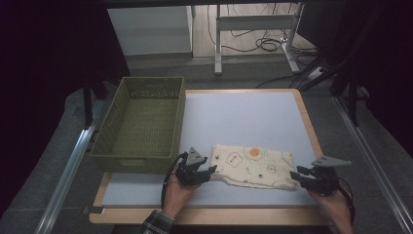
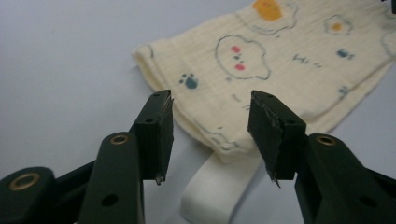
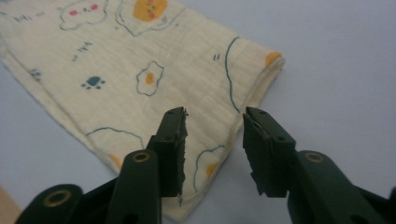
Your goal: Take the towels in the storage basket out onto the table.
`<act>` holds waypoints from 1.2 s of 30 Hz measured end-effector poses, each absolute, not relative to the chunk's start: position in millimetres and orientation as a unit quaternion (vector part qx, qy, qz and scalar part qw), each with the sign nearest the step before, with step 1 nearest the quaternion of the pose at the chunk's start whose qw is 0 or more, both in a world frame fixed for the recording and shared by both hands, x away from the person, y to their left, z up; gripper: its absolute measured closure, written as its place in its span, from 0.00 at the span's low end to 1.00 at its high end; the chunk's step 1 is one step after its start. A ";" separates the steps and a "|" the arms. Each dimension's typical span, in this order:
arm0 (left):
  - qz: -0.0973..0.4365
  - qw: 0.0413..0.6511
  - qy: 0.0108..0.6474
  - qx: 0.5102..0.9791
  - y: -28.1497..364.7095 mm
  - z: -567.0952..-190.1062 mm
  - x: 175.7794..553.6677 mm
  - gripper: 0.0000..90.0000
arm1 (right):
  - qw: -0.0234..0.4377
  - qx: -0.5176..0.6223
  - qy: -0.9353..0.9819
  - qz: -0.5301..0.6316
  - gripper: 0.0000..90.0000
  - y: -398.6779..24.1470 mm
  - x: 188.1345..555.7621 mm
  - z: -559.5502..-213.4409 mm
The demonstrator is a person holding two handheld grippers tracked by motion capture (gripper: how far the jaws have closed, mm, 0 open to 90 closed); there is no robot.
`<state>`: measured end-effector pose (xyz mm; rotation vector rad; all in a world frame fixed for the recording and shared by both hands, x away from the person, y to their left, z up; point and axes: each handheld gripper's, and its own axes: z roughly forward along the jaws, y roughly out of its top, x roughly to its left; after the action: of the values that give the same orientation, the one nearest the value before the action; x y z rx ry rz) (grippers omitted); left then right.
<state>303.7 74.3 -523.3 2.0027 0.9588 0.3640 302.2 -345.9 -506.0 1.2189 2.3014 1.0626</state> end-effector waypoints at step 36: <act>0.069 0.419 0.385 0.820 79.3 -523.5 297.3 0.57 | 0.173 0.422 0.808 0.373 0.78 -338.8 302.5 -497.7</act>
<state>297.3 79.3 -523.5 2.0562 0.9648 0.1735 302.5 -338.8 -497.7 1.1981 2.2921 1.0584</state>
